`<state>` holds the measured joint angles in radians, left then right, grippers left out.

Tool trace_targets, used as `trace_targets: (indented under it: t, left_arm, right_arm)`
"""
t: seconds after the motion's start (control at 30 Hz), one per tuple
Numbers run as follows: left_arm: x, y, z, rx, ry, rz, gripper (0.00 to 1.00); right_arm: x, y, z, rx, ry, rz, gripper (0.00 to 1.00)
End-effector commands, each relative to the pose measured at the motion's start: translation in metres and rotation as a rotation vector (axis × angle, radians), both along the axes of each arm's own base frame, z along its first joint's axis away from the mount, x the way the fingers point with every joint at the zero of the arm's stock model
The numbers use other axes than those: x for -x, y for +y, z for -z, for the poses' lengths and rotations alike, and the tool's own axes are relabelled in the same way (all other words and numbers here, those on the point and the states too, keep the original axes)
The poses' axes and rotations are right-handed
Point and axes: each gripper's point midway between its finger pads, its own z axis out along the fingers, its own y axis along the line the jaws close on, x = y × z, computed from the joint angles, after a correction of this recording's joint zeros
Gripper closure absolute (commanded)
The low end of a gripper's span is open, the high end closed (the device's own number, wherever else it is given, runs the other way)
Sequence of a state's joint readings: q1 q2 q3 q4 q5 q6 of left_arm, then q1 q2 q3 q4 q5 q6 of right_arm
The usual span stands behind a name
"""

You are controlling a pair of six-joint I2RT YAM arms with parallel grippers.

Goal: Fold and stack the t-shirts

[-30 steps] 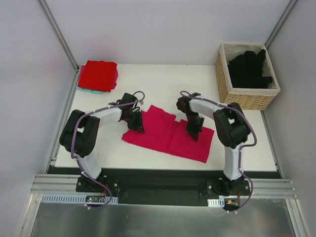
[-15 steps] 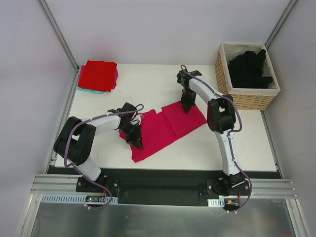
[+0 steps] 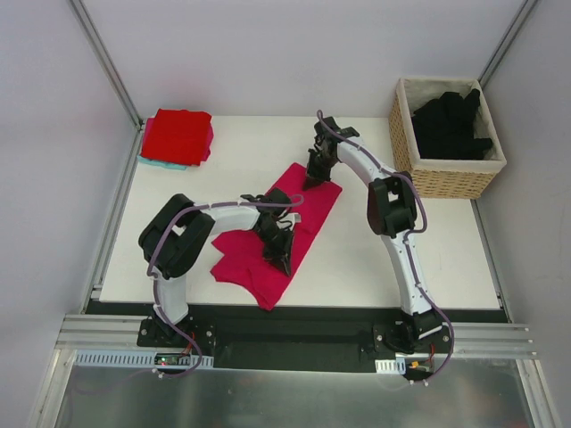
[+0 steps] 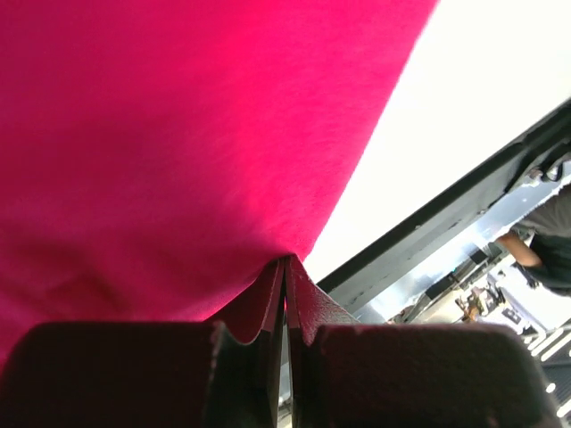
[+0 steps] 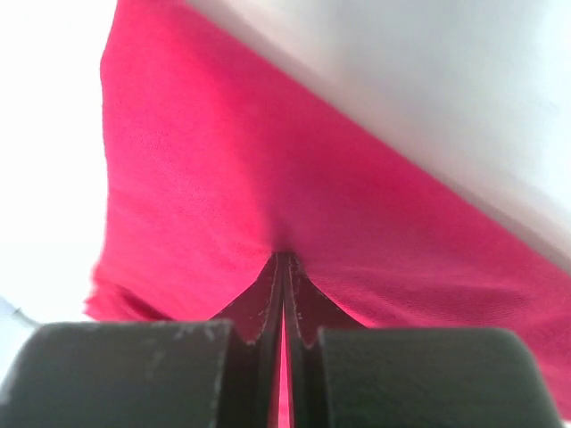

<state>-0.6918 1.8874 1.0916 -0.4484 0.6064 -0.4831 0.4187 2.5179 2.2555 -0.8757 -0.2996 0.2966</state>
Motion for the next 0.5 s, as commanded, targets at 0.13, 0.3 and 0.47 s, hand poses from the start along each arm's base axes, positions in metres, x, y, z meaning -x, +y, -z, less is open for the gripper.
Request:
trace_targets:
  t: [0.13,0.3,0.47]
  left_arm:
    - [0.002,-0.027,0.017,0.037,0.040,0.000,1.00]
    - [-0.007,-0.043,0.015,0.068,0.041,0.011,1.00]
    - [-0.015,-0.051,0.016,0.083,0.035,0.016,1.00]
  right_arm:
    - [-0.036,0.069,-0.030,-0.355,-0.175,-0.132,0.99]
    - [-0.036,0.097,-0.055,-0.582,-0.211,-0.231,0.99]
    - [-0.029,0.111,-0.076,-0.745,-0.251,-0.346,0.99]
